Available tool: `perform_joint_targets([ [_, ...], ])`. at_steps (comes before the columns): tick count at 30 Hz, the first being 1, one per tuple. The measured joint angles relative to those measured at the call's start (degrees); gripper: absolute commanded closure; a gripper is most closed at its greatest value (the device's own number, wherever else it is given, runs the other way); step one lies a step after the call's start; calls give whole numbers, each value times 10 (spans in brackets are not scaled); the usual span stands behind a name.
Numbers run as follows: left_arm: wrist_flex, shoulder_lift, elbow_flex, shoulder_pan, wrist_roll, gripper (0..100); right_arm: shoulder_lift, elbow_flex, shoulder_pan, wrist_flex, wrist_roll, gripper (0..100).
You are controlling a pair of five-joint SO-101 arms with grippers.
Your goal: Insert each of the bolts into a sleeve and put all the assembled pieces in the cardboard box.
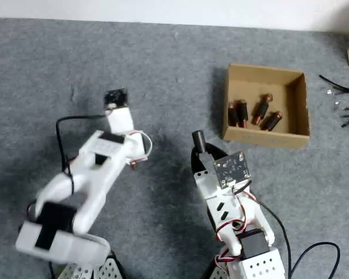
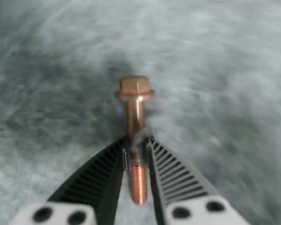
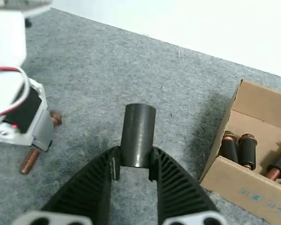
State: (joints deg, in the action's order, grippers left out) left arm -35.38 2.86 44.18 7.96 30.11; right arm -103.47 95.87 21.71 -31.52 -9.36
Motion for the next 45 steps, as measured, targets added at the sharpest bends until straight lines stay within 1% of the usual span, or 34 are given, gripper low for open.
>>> perform_joint_targets([
  [6,-1,-96,-69,-24,22,995,0,0,0,1,0,994],
  [17,-2,-98,-79,-28,23,995,0,0,0,1,0,994],
  [20,-1,-45,-61,-29,16,995,0,0,0,1,0,994],
  [23,16,52,-11,-34,-4,995,0,0,0,1,0,994],
  [25,53,138,40,-35,-8,995,0,0,0,1,0,994],
  [29,151,309,160,-32,-10,995,0,0,2,1,0,994],
  [32,203,419,236,-22,-10,995,0,0,20,1,0,994],
  [37,222,542,298,26,-10,995,0,0,28,1,0,994],
  [45,225,665,345,81,-10,995,0,0,52,1,0,994],
])
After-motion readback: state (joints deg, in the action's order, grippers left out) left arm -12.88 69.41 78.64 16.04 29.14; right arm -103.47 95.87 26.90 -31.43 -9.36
